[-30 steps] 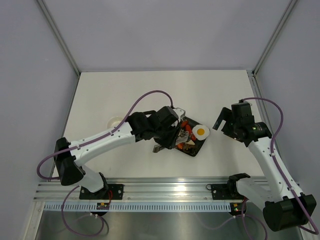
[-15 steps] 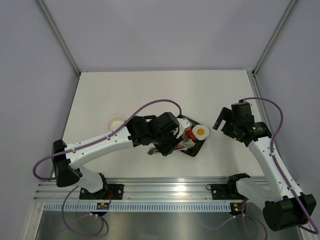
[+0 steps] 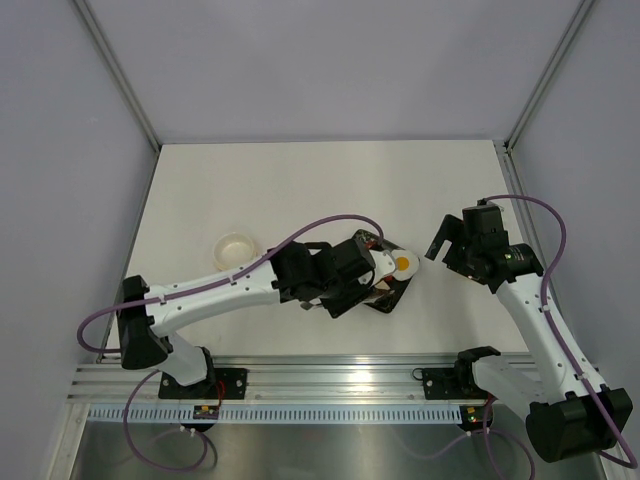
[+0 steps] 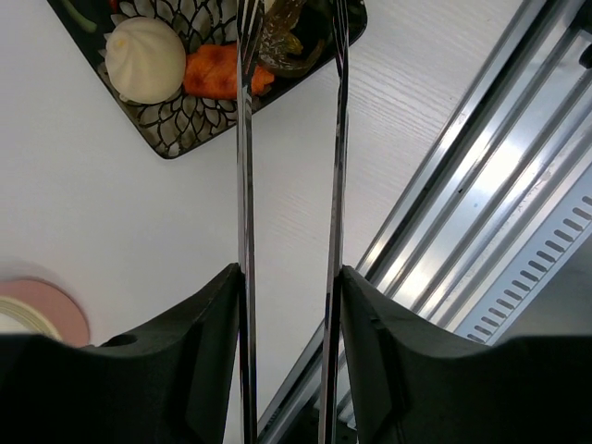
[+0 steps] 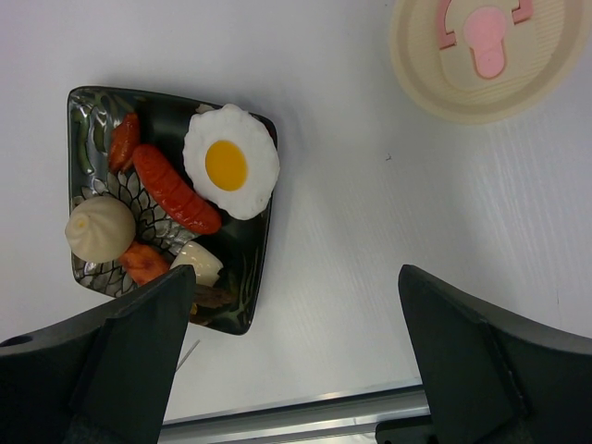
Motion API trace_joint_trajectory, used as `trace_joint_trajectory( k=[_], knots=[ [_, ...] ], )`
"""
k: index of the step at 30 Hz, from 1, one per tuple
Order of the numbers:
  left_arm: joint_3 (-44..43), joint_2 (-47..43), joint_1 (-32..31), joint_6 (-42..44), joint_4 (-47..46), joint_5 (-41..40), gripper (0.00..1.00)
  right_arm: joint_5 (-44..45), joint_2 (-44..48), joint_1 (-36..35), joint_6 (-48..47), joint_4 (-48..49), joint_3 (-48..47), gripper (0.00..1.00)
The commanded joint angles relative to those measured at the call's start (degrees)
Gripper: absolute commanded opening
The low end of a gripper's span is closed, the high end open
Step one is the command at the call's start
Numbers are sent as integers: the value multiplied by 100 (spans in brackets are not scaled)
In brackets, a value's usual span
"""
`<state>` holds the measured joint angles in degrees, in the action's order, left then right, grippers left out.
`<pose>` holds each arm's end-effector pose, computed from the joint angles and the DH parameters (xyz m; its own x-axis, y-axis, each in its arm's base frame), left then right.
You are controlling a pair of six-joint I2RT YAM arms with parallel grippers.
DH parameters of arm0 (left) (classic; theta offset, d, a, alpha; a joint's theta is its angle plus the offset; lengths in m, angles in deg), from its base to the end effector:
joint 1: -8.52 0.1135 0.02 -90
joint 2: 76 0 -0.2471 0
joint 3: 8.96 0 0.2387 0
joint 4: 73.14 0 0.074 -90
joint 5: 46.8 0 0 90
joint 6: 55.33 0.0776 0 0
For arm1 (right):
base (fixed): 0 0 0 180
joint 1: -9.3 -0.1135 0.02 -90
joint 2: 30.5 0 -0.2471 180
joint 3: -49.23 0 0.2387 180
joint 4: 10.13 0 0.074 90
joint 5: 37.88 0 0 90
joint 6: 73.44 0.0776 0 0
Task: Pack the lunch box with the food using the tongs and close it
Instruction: Pick up the fake food from the plate.
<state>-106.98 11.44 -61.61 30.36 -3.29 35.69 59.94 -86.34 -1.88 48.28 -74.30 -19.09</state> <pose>0.1186 -0.2982 0.2744 -0.3597 0.7761 -0.5180 0.8852 0.4594 0.0736 0.2059 0.0299 0.2512 -0.7123 0.3902 -0.5835 0.3117 0.9206 0.2351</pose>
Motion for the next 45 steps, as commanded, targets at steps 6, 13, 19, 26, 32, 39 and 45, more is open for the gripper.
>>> trace_joint_trajectory(
  k=[6,13,19,26,32,39,45],
  knots=[
    [-135,212,-80,370,-396,-146,48,-105,37,19,-26,47,-82,100],
    [-162,388,-159,397,-405,-49,48,-78,46,19,-26,30,-74,99],
    [-197,555,-168,546,-414,-225,47,-87,37,28,-17,30,-73,100],
    [-171,660,-168,546,-405,-339,41,-69,55,28,-8,21,-65,99],
    [-197,625,-168,546,-352,-436,37,-96,20,28,9,56,-65,99],
    [-267,608,-194,546,-264,-453,46,-131,-6,28,9,65,-91,100],
    [-294,573,-221,572,-264,-462,47,-157,-33,19,-8,74,-109,99]
  ],
)
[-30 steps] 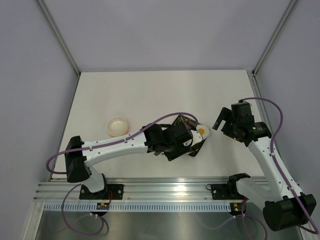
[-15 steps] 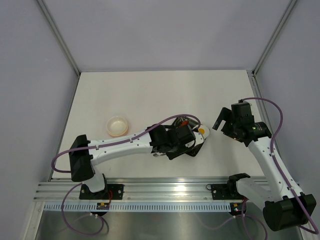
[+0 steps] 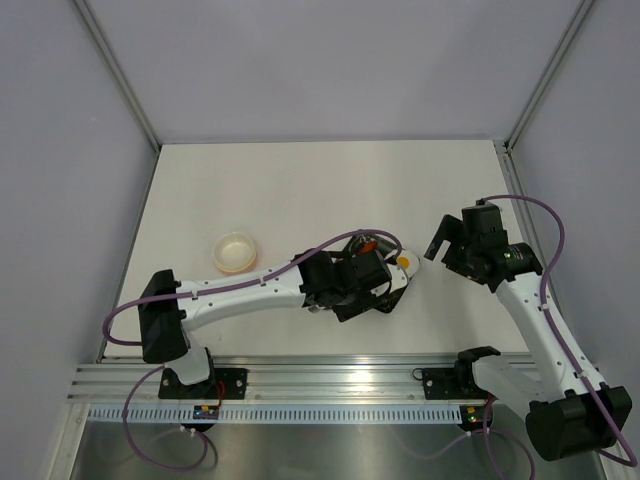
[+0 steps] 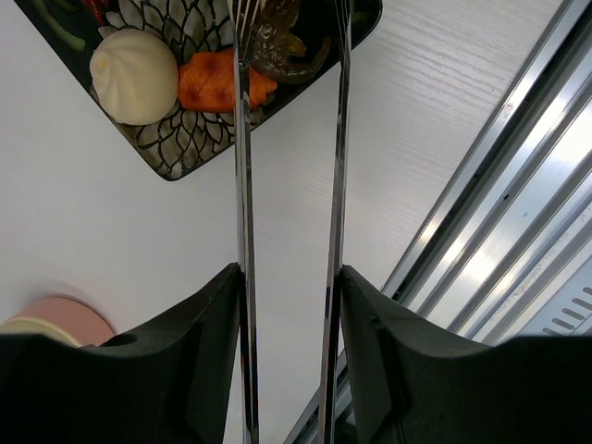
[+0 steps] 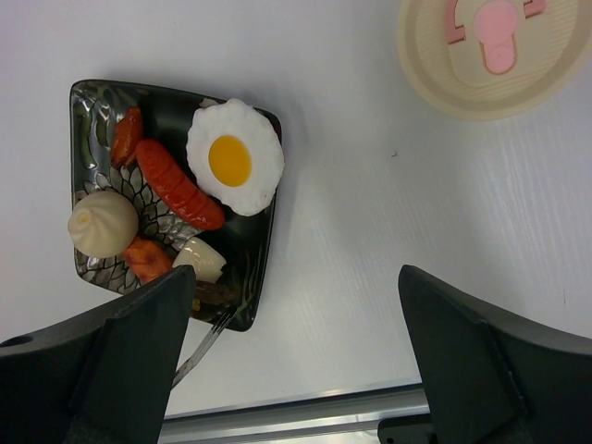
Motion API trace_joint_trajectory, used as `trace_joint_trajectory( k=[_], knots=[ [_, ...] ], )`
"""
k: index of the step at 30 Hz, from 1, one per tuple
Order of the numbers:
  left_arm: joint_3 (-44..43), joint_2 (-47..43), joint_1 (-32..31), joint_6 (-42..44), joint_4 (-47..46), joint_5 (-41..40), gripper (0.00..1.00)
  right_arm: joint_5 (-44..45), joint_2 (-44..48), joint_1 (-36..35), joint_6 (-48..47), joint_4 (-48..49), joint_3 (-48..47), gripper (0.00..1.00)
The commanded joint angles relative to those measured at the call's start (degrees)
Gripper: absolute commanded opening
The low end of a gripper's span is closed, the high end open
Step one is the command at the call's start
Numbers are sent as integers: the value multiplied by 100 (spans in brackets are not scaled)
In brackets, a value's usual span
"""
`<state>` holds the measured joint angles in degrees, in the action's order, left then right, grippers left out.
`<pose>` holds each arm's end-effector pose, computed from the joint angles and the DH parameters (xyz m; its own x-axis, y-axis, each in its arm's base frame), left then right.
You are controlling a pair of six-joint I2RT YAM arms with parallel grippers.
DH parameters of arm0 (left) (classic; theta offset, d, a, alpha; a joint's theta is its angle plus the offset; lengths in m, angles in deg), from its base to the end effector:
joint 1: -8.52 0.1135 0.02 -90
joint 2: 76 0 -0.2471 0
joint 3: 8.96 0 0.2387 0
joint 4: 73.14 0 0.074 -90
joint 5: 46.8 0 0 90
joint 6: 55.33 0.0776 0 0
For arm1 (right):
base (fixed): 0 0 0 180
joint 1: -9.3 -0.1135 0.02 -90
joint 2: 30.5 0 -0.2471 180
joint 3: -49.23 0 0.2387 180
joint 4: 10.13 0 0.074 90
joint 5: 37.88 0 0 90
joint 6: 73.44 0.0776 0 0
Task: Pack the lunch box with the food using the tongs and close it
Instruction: Pick up the fake food from the plate.
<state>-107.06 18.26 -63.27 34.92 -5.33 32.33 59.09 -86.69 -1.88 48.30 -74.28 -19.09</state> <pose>0.1209 -0.3207 0.2409 -0.2768 0.8552 -0.4381 0.9082 0.3818 0.1714 0.2067 0.0312 0.2499 -0.7203 0.3899 -0.5737 0.3054 0.9209 0.2424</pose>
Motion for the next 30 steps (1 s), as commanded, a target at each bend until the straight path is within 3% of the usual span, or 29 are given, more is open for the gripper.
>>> trace_joint_trajectory(
  k=[1,21,26,30],
  knots=[
    [-285,-101,-46,124,-52,-134,47,-81,-15,28,-11,80,-117,100],
    [-223,189,-160,168,-61,-521,43,-134,-59,28,-11,142,-82,100],
    [-197,224,-160,159,-78,-600,52,-151,-51,28,7,151,-65,99],
    [-215,268,-160,142,-105,-618,53,-151,-16,19,7,133,-30,99]
  ],
)
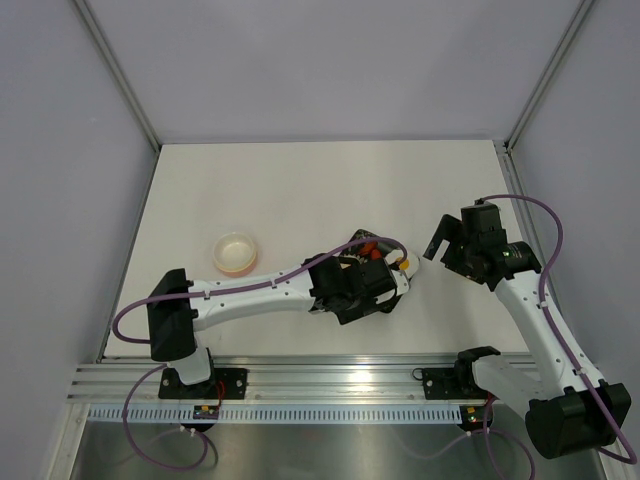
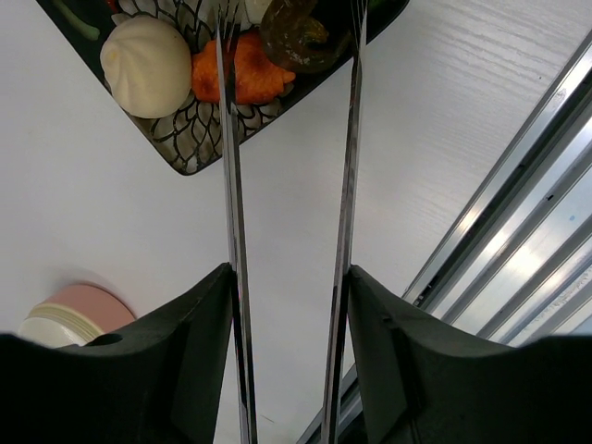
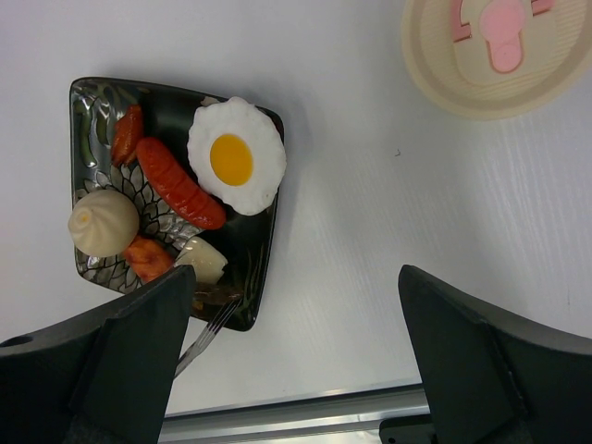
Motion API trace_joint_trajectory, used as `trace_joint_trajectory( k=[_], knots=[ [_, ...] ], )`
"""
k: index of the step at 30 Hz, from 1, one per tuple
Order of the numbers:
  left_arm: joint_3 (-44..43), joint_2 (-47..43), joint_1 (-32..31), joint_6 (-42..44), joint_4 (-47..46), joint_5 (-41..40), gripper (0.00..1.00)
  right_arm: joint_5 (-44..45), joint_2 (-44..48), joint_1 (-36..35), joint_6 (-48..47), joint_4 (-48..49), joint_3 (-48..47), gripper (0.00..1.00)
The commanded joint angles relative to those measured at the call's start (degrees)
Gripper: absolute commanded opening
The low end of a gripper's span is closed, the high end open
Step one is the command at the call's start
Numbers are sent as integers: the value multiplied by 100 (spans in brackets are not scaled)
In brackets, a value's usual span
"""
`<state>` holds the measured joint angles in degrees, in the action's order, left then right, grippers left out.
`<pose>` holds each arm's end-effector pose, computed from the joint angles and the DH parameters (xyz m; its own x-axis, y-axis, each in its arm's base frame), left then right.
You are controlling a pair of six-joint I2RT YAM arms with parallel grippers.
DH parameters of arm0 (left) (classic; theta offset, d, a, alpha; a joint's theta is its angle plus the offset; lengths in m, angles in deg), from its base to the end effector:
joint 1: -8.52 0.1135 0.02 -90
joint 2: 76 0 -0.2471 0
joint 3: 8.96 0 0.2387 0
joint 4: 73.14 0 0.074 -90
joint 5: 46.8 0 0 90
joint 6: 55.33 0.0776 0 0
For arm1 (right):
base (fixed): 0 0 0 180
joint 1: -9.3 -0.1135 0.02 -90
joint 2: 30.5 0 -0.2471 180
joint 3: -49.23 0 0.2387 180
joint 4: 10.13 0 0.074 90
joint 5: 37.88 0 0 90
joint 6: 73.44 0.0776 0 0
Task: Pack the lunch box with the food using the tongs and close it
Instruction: Pick up the fake food from the plate.
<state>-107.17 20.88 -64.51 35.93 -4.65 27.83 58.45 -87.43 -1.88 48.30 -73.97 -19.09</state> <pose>0.1207 -0.3249 0.2272 -0.2493 0.8896 -0.3827 0.8979 0.3604 0.2527 0.2089 0.0326 0.2479 -0.7282 0.3891 -0.5643 0.3013 0.9212 0.2463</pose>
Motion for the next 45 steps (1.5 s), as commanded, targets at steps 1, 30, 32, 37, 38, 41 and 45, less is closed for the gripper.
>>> trace_joint_trajectory(
  k=[1,30,32,37,38,41,45],
  knots=[
    [-195,6,-35,41,-181,-185,53,-88,76,19,7,111,-12,100],
    [-415,-556,-27,-345,-269,-579,3,-70,173,28,77,50,32,99],
    [-415,-600,61,-424,-287,-677,0,-79,182,28,77,50,32,100],
    [-423,-836,456,-758,-278,-888,0,-88,173,28,95,76,32,99],
    [-423,-890,648,-819,-278,-897,0,-97,164,19,104,85,32,99],
    [-397,-1179,1175,-1083,-199,-818,0,-132,156,28,86,94,23,99],
    [-20,-1706,2011,-1539,-269,-485,0,-132,138,28,51,85,-21,99]
  ],
)
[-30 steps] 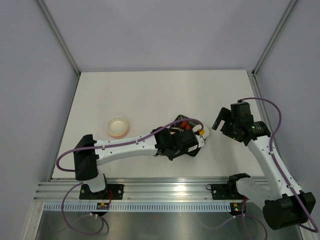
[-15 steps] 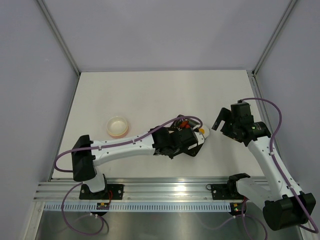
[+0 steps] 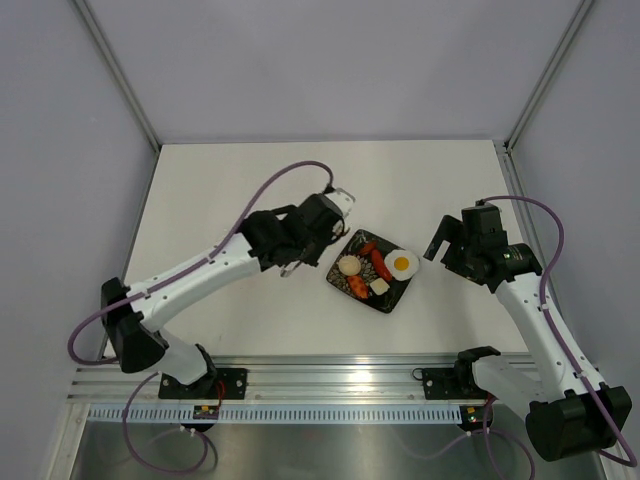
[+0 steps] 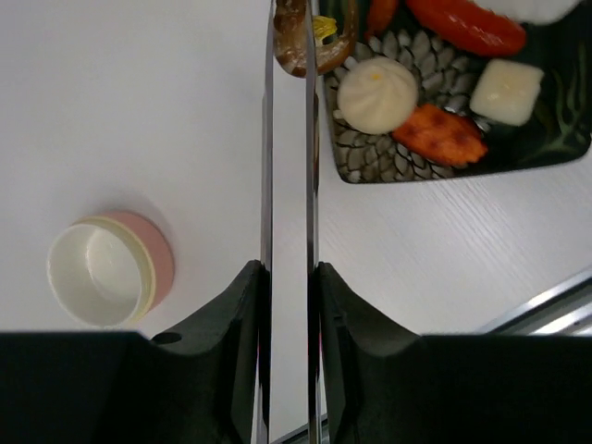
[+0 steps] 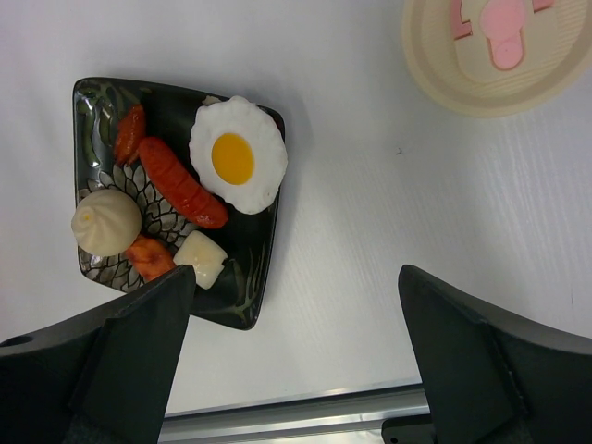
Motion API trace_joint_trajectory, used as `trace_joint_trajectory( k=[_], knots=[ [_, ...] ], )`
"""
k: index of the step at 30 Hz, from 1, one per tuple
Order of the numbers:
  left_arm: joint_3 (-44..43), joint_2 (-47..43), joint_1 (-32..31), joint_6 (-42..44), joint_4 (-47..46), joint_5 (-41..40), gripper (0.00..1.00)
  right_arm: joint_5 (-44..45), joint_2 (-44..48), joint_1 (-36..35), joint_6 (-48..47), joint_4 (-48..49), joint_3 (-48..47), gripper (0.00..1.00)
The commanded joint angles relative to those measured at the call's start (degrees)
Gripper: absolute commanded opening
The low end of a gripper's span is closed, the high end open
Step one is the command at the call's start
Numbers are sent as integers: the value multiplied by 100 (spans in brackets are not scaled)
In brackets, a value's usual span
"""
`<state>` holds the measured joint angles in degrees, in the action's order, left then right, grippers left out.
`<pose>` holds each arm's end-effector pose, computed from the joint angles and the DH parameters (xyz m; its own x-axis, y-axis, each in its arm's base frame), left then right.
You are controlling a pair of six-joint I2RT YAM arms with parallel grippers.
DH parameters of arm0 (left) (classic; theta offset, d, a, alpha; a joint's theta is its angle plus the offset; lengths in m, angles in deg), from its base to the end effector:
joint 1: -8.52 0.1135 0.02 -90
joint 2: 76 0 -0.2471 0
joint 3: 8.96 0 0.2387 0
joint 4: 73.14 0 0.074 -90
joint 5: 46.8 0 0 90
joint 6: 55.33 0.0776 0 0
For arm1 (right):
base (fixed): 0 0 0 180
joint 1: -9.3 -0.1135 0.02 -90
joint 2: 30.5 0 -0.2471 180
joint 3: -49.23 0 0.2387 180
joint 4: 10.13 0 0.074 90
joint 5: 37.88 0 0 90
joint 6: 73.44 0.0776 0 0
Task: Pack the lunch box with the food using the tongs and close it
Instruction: Pick up the fake food from the plate, then place the fake food in the packing box.
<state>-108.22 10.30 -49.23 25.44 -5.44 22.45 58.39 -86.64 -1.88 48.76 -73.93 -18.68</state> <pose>0.1947 -0.2570 0.2939 -0.5394 0.5738 -0.6162 0.6030 0.7740 0.1930 0.2067 0.0322 0.2482 -0.7220 0.3972 -0.5665 0.3048 0.9176 0.2550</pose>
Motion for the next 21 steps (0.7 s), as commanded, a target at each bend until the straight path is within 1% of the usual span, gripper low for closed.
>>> trace_joint_trajectory(
  k=[1,2,4,5,7,8,10,11,13,18,21],
  knots=[
    [373,-763,685,-570,-234,123,0,-117,42,28,-4,81,-62,99],
    [524,-990,1096,-745,-278,194,0,-116,33,28,-13,89,-80,99],
    [788,-1185,1546,-904,-278,352,0,-134,7,28,-30,89,-106,100],
    [998,-1264,1992,-992,-226,379,0,-143,-11,28,-30,89,-124,99],
    [1157,-1466,2416,-1220,-182,502,0,-169,-46,28,-30,133,-124,100],
    [1289,-1519,2827,-1343,-121,537,0,-195,-81,28,-21,151,-115,99],
    [1421,-1643,3199,-1484,-68,590,0,-231,-107,19,-30,195,-124,100],
    [1518,-1686,3522,-1607,-102,616,0,-239,-134,28,-30,212,-124,99],
    [1947,-1827,3849,-1704,-225,704,0,-257,-169,19,-56,212,-159,99],
    [2125,-1898,4044,-1924,-182,450,0,-222,-178,19,-100,203,-168,100],
    [2151,-1854,4132,-2038,-77,502,0,-231,-187,28,-83,221,-124,100]
  ],
)
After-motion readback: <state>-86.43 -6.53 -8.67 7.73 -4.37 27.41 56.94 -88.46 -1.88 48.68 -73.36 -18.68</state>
